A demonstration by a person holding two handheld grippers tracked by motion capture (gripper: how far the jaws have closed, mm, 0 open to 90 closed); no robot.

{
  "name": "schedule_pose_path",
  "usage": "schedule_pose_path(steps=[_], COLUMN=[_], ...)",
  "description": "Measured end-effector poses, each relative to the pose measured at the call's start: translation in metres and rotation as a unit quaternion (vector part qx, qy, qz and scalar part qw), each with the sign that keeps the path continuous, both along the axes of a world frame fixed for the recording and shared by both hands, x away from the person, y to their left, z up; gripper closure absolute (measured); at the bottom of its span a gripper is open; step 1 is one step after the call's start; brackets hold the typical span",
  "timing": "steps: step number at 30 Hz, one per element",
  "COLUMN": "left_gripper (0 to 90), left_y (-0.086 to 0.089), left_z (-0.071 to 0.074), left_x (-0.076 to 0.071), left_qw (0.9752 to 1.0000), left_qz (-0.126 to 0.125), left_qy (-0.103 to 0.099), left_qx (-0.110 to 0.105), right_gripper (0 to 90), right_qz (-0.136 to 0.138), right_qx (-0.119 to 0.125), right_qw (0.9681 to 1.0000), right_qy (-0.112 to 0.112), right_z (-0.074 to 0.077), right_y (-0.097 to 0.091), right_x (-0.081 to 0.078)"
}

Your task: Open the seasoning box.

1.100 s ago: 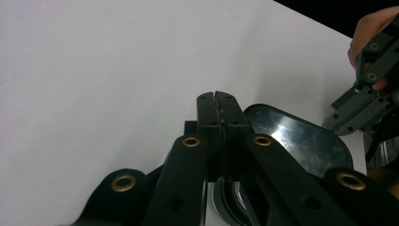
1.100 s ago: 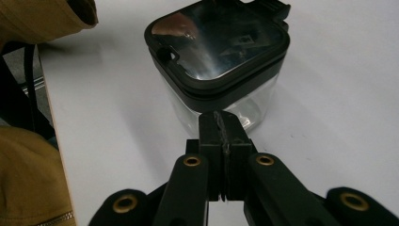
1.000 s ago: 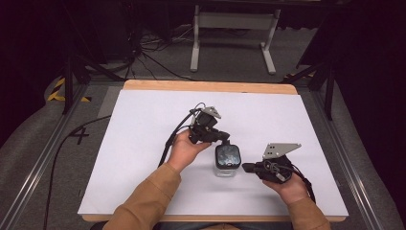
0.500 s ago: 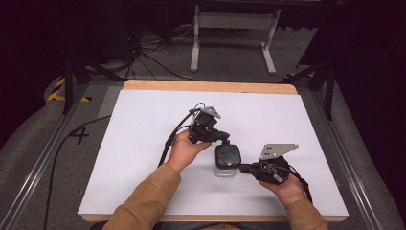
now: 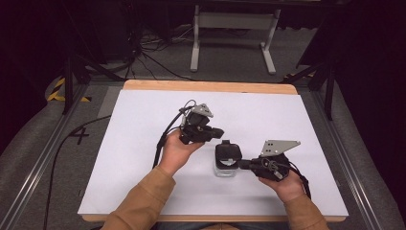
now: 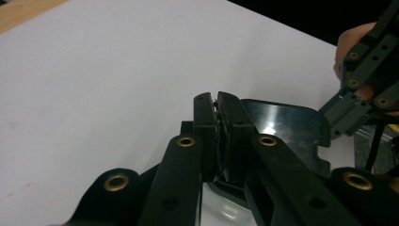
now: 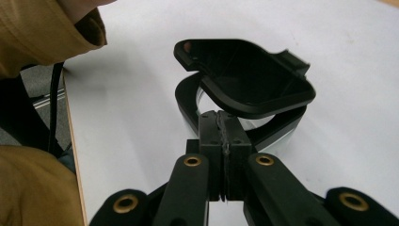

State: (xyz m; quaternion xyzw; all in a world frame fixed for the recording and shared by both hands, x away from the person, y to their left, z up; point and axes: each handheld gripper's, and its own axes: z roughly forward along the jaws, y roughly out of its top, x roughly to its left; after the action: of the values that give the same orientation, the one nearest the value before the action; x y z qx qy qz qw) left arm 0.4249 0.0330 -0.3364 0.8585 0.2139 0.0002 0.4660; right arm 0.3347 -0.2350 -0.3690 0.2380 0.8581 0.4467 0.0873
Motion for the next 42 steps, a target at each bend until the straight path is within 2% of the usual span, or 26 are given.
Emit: schedule_pose_path(steps=[7,8,13,17,19,20,23,26,31,35,38,41,42], left_gripper=[87.2,87.3,87.5,87.8,88.0,88.2,88.1,87.5,87.5,88.0,88.6,88.1,88.0], left_y=[0.013,0.015,0.022,0.024,0.024,0.025,0.024,0.018,0.003,-0.008,-0.011,-0.012,-0.013], left_z=[0.009,0.011,0.014,0.015,0.014,0.014,0.014,0.011,0.002,-0.009,-0.016,-0.022,-0.024], left_x=[-0.018,-0.020,-0.028,-0.036,-0.040,-0.042,-0.047,-0.053,-0.060,-0.059,-0.056,-0.052,-0.050], left_qw=[0.9999,0.9999,0.9999,1.0000,1.0000,0.9999,0.9999,0.9993,0.9979,0.9974,0.9970,0.9974,0.9971], left_qz=[0.002,0.001,-0.001,-0.004,-0.005,-0.009,-0.014,-0.036,-0.058,-0.062,-0.062,-0.055,-0.056], left_qy=[-0.003,-0.003,-0.004,-0.003,-0.002,-0.007,-0.004,0.002,-0.005,0.005,0.008,0.022,0.023], left_qx=[-0.015,-0.010,-0.010,0.002,-0.002,0.003,0.005,0.002,0.031,0.037,0.044,0.040,0.046], right_gripper=[89.7,89.7,89.7,89.7,89.7,89.7,89.7,89.7,89.8,90.0,90.0,90.0,90.0], right_qz=[0.004,0.005,0.007,0.008,0.009,0.009,0.008,0.009,0.011,0.004,-0.008,-0.019,-0.020], right_qx=[0.016,0.016,0.021,0.027,0.029,0.030,0.035,0.037,0.038,0.041,0.046,0.050,0.051], right_qw=[0.9997,0.9996,0.9994,0.9990,0.9989,0.9988,0.9986,0.9985,0.9983,0.9982,0.9981,0.9979,0.9979], right_qy=[-0.017,-0.020,-0.026,-0.033,-0.035,-0.037,-0.038,-0.039,-0.043,-0.043,-0.040,-0.035,-0.034], right_z=[0.011,0.012,0.016,0.021,0.022,0.023,0.024,0.024,0.025,0.025,0.024,0.022,0.022], right_y=[-0.001,-0.001,0.001,0.002,0.002,0.003,0.003,0.005,0.008,0.009,0.008,0.008,0.008], right_x=[0.007,0.008,0.013,0.017,0.019,0.021,0.024,0.024,0.023,0.024,0.026,0.028,0.028])
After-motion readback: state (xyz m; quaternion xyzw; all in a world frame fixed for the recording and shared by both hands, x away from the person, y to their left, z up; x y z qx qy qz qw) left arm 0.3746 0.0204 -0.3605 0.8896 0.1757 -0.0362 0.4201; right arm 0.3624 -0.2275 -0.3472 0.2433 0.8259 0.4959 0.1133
